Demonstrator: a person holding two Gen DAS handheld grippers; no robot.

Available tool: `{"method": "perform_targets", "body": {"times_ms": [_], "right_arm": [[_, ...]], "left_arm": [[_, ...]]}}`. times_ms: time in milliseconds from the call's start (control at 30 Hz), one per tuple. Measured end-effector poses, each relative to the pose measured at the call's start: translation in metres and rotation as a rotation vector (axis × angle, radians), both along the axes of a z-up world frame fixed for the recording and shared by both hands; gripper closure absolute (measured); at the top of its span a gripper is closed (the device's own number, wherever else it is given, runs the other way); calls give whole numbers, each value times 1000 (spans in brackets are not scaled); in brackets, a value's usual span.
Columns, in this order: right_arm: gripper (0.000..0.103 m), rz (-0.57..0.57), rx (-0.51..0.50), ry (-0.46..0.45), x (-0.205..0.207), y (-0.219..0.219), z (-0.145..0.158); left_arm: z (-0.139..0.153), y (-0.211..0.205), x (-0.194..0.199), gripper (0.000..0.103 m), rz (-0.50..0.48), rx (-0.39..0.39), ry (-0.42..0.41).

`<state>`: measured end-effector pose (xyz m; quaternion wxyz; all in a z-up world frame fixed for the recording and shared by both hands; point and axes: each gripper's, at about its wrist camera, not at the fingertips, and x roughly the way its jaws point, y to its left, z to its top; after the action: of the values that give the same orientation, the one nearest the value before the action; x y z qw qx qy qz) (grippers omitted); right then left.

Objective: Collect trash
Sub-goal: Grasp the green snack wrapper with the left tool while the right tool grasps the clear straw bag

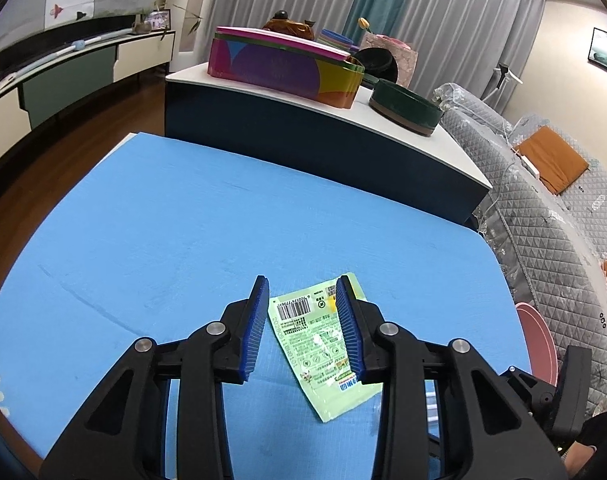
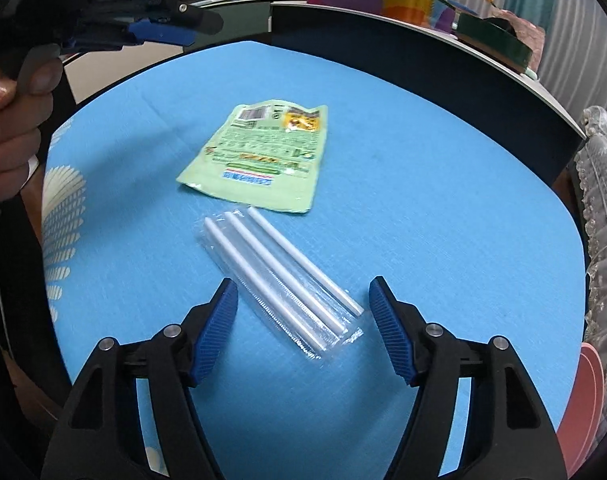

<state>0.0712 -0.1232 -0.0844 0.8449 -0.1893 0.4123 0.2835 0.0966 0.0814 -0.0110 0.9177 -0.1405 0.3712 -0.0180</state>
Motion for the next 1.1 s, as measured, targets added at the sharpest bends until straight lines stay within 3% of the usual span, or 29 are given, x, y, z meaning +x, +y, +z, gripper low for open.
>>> {"method": "perform_targets", "body": {"times_ms": [67,233,300,667,833,1100], "right_arm": [[46,-6,8,6,3,-2,1],[89,0,10,10,9,-7,3],[97,-5,-1,5,16,-10,4],[98,-233,56,62,49,-51,7],[98,-285,96,85,58,-60,6],[98,-305,109,90,65,-61,6]], "left_arm": [[-2,-1,4,68,-2,3,3],[-8,-4,18,68,-14,11,23],[-12,-7,26,68,-29,13,38],[-45,-20,72,68,-76,96,124],[-63,-18,84,68,-82,102,176],[-65,-28,78,68,-131,140,195]]}}
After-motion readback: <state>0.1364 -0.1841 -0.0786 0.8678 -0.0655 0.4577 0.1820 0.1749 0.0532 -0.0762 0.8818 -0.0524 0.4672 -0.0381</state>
